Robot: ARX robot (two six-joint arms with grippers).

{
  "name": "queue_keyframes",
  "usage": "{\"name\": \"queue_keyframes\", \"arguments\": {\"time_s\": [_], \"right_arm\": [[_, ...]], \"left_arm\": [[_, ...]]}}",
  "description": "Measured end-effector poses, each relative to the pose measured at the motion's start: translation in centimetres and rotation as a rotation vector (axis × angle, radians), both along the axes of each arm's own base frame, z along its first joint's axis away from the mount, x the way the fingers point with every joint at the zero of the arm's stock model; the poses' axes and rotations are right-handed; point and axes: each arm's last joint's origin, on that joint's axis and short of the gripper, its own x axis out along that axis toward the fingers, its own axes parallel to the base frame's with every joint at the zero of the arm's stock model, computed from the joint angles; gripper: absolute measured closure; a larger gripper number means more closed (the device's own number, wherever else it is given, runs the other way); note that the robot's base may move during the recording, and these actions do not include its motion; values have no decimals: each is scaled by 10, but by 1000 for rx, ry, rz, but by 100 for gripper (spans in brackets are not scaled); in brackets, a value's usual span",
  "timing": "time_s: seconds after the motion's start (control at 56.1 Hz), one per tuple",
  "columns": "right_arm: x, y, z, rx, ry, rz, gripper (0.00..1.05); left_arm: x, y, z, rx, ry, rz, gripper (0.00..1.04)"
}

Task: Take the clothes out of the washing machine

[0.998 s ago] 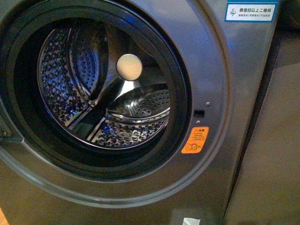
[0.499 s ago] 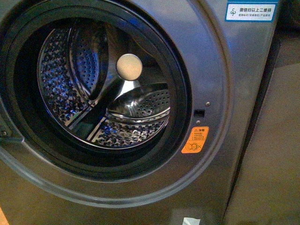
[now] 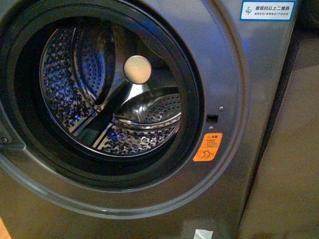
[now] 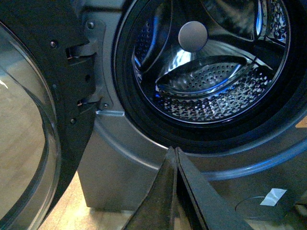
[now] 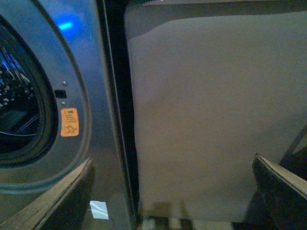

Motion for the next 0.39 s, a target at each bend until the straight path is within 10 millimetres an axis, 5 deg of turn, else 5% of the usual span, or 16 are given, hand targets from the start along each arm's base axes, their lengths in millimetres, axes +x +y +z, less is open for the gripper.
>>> {"name": "queue_keyframes", "arguments": {"time_s": [0.196, 0.392], "right_arm": [[0, 0, 0, 0, 0, 0, 7], [0, 0, 0, 0, 0, 0, 7]], "left_arm": [[0, 0, 0, 0, -2, 0, 101], [0, 0, 0, 0, -2, 0, 61]]}}
